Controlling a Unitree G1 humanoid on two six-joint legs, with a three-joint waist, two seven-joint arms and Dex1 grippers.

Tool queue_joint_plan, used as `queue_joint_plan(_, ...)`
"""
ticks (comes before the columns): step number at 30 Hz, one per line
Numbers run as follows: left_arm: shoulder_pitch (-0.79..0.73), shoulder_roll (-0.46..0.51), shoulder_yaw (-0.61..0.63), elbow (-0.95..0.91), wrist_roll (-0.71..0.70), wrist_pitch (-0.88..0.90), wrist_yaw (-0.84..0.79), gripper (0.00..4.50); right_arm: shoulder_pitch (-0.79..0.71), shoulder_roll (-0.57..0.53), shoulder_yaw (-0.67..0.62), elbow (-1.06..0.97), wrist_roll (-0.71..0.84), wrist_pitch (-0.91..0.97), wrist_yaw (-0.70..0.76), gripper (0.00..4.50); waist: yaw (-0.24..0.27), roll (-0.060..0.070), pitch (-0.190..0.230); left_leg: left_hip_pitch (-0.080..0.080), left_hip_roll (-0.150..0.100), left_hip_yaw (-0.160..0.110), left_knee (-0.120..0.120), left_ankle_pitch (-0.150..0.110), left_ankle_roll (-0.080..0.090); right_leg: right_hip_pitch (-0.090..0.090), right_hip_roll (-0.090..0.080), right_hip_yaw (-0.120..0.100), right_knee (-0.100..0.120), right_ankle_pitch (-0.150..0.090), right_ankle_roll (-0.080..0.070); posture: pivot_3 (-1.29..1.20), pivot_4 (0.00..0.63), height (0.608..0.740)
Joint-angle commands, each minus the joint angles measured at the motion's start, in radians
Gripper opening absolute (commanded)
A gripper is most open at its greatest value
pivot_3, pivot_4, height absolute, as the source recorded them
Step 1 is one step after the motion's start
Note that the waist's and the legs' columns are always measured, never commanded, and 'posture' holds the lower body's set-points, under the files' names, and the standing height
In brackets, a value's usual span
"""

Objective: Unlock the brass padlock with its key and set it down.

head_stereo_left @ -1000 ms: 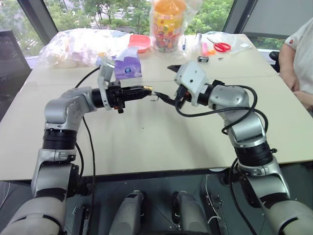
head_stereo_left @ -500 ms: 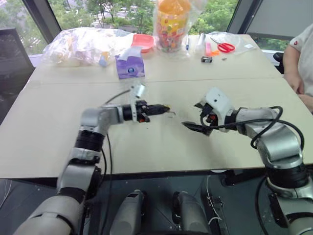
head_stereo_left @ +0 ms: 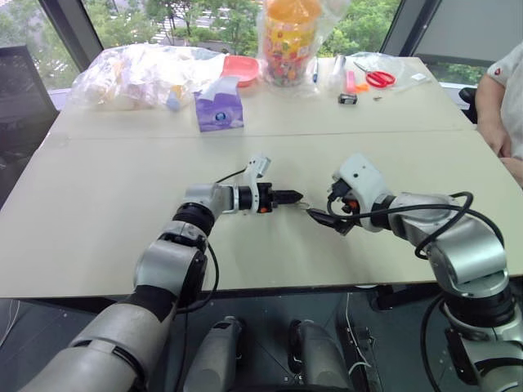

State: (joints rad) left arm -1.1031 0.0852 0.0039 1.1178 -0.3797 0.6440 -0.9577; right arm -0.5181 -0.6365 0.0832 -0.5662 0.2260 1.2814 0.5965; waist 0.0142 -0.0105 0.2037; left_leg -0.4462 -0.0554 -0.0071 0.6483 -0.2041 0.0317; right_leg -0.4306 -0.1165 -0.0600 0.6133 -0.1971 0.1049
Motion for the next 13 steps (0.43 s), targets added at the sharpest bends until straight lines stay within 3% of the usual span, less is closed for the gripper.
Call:
queue_joint_plan(1, -0.023, 0.026, 0.025, 0.003, 0.023, 0.007, -0.007, 3.46, -0.006, -0.009, -0.011, -0.029, 0.018, -0.012, -0.016, 4.5, -0.001, 0.0, 0.0, 0.0, 0.0, 0.0, 0.0, 0.0, 0.0, 0.0, 0.0, 0.0, 0.0, 0.0, 0.0, 0.0, 0.15, 0.74)
queue_joint_plan(3, -0.014, 0.045, 0.014, -0.01, 0.049, 0.004, 0.008, 4.3, -0.004, -0.013, -0.008, -0.027, 0.025, -0.015, -0.019, 4.5, -0.001, 0.0, 0.0, 0.001, 0.0, 0.0, 0.0, 0.0, 0.0, 0.001, 0.0, 0.0, 0.0, 0.0, 0.0, 0.0, 0.15, 0.74)
queue_joint_plan(8, 0.046, 0.169, -0.009, -0.162, 0.095, -0.005, -0.023, 4.3, 0.007, -0.034, -0.01, -0.029, 0.038, -0.018, -0.022, 4.5, -0.013, 0.0, 0.0, 0.003, 0.001, 0.0, 0.0, 0.0, 0.0, 0.002, 0.0, 0.0, 0.0, 0.0, 0.0, 0.0, 0.15, 0.74)
queue_joint_plan(13, 0.217, 0.308, 0.013, -0.552, 0.062, 0.027, -0.039, 4.3, 0.039, -0.04, -0.024, -0.011, 0.049, -0.052, -0.026, 4.5, -0.025, 0.0, 0.0, 0.002, 0.001, 0.0, -0.003, 0.0, 0.0, -0.001, -0.001, 0.001, 0.001, 0.0, -0.001, 0.0, 0.15, 0.74)
